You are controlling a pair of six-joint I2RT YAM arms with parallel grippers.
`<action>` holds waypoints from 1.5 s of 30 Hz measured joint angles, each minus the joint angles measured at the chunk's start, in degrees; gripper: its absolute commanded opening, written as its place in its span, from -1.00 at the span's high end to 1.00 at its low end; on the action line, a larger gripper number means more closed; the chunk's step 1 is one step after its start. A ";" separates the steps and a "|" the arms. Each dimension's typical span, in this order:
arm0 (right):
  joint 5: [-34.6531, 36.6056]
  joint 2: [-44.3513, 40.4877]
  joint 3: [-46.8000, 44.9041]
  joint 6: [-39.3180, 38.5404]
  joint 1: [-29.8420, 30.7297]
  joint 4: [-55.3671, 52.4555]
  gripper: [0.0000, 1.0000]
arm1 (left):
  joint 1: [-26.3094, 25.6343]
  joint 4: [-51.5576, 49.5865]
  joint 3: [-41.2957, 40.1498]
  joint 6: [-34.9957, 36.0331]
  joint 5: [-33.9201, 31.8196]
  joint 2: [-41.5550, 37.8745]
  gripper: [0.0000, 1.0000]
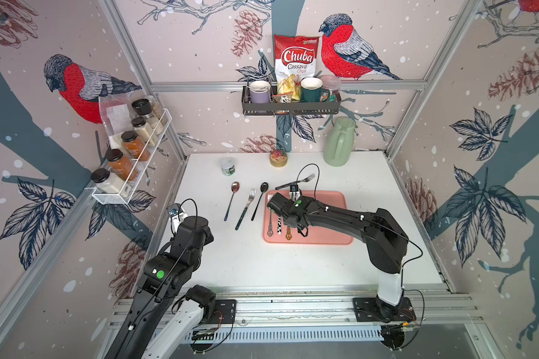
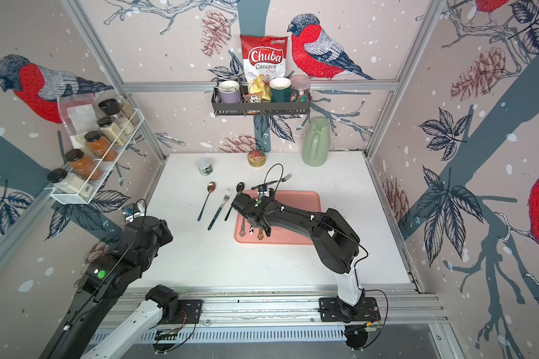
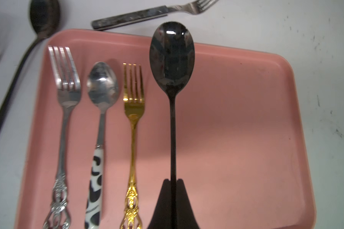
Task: Set the spoon and fork side by side
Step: Place the spoon on the tray.
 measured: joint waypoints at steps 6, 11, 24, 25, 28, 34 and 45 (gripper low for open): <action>-2.64 0.11 -4.81 4.33 -1.97 4.24 0.99 | 0.00 0.74 -0.02 0.02 0.83 0.11 0.11; -4.04 1.55 -5.35 4.44 -2.25 7.58 0.99 | 0.00 1.07 -0.04 0.02 1.16 0.09 0.11; -7.76 3.41 -7.87 -0.31 -1.68 11.10 0.99 | 0.00 1.40 -0.26 0.00 3.02 -0.11 0.12; -7.98 3.43 -7.74 -0.50 -1.57 11.28 0.99 | 0.00 1.40 -0.26 0.00 3.19 -0.09 0.12; -8.26 3.74 -7.32 -1.70 -1.16 11.61 0.99 | 0.00 1.40 -0.26 0.00 3.85 -0.13 0.12; -8.46 3.80 -7.32 -1.95 -1.16 11.72 0.92 | 0.00 1.40 -0.26 0.00 4.20 -0.31 0.12; -10.14 -4.37 -10.91 -3.21 -2.75 12.17 -0.05 | 0.00 4.26 -1.22 2.14 8.61 5.49 0.07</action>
